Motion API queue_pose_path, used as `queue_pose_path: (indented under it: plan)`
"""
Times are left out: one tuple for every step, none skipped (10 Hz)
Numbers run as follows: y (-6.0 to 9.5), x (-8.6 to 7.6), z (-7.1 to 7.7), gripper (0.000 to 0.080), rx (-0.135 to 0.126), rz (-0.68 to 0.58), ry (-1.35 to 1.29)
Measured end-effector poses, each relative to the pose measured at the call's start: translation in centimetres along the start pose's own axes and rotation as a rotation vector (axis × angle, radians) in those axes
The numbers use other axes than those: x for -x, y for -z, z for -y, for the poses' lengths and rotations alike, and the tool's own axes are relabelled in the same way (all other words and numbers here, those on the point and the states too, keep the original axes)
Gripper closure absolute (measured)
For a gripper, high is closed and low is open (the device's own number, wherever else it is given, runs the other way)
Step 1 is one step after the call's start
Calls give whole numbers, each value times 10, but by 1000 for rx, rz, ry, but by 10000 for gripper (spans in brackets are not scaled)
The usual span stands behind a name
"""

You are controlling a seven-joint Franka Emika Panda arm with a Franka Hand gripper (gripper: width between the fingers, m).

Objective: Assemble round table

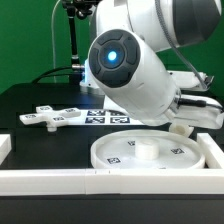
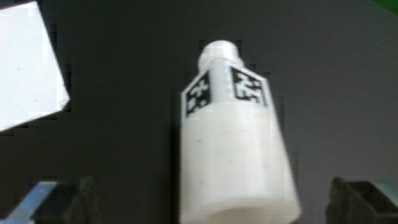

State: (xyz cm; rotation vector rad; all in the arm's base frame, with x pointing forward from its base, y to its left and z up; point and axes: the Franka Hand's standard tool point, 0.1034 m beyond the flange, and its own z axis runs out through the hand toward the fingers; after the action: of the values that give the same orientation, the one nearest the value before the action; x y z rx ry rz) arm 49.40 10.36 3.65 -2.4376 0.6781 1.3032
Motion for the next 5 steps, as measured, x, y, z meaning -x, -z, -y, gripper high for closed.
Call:
queue_pose_path:
  plan:
    - [0,0,3,151,-1,-4,6]
    - [0,-2,5,151,-1,-17,-1]
    - [0,-2,5,151,-3,-19,2]
    - [0,-3,5,151,-3,-21,2]
    - [-5,-6,7,151,-4,-32,4]
